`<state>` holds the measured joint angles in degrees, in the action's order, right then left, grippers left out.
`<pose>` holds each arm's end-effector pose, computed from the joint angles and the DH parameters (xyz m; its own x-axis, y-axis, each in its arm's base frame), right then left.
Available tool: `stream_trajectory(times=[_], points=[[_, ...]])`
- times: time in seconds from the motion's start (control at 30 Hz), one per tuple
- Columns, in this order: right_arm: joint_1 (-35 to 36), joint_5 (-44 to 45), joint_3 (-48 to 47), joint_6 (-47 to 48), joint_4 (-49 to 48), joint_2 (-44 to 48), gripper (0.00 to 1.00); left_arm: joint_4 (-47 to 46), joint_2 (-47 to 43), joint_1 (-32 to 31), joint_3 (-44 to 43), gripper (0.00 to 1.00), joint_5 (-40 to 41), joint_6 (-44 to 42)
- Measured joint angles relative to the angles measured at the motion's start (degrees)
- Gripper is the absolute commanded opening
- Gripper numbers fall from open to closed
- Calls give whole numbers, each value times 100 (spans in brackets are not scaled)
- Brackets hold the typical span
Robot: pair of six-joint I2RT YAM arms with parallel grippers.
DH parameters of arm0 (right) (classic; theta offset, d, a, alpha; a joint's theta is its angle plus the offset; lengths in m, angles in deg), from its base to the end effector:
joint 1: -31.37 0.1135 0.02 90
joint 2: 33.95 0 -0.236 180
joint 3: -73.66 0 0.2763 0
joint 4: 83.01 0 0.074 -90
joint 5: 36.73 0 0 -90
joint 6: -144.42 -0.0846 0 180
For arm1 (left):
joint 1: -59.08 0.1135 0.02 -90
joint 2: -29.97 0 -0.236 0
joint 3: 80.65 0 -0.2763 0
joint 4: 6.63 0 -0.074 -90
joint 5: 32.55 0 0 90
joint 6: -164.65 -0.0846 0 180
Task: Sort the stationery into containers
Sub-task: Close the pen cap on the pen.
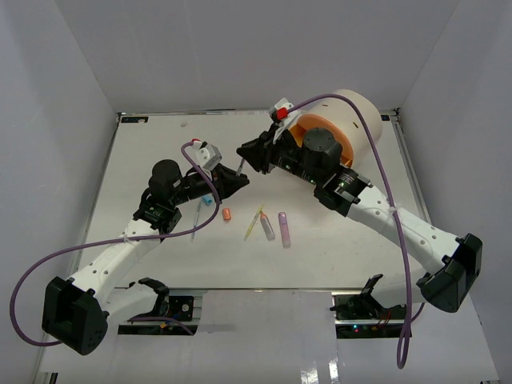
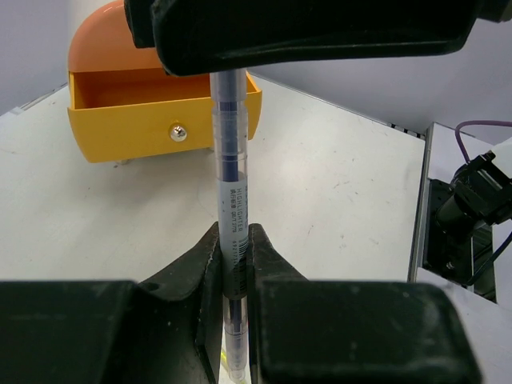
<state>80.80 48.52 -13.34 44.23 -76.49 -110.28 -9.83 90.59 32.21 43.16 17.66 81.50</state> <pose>0.2507 0.3036 0.4054 -0.0971 0.1577 -0.9827 -0.8063 0.5664 0.1706 0.2598 -0.1923 0.2948 -0.1285 -0.0376 -0.9910 0.9092 0.3946 -0.1329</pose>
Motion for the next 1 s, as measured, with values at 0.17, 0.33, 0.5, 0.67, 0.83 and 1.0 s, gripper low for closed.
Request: stream_trajectory(times=[0.17,0.33,0.5,0.67,0.83,1.0], points=[[9,-94,-2,-116,-9,-42,15,85,0,0,0,0,26,-15],[9,-186,-9,-236,-13,-83,8,142,-2,0,0,0,39,-46],[11,-208,-33,-293,-7,-129,8,179,-7,0,-2,0,107,-87],[15,-177,-42,-289,-26,-140,8,326,-9,0,-105,0,203,-157],[37,-70,-81,-278,-48,-138,8,544,-2,0,-297,0,297,-203],[46,33,-144,-240,-28,-129,8,636,72,0,-481,0,326,-214]])
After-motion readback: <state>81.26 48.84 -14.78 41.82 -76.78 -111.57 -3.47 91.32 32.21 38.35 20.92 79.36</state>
